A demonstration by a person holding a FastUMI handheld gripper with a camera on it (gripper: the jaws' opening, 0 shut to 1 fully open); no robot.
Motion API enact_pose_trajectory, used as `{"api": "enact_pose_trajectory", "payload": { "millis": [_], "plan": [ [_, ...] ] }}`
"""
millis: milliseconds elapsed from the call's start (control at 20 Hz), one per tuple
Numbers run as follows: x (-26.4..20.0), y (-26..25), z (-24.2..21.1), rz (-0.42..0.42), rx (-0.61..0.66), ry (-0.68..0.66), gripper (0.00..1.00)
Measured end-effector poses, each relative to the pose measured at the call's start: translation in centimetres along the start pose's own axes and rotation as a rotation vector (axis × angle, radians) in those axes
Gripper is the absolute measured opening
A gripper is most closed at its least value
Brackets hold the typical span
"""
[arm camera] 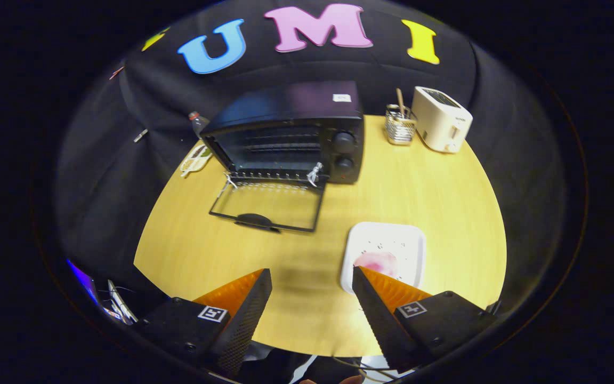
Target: Open the toaster oven, put the food inside, and close the toaster oven door.
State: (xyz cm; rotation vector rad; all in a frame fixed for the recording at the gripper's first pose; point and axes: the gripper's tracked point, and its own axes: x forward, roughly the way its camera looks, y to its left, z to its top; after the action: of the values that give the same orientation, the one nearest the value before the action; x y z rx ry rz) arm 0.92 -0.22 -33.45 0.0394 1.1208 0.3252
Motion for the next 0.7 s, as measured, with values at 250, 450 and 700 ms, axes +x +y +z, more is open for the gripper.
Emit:
{"api": "enact_pose_trajectory", "payload": {
  "millis": [250,450,700],
  "plan": [
    [2.3,-8.8,-1.1,-0.032,0.081,0.154,0.99],
    [5.5,-13.7,-1.5,-0.055,0.15,0.246,0.99],
    [9.9,-16.7,-2.8,-0.085,0.127,0.32,0.89]
  ]
}}
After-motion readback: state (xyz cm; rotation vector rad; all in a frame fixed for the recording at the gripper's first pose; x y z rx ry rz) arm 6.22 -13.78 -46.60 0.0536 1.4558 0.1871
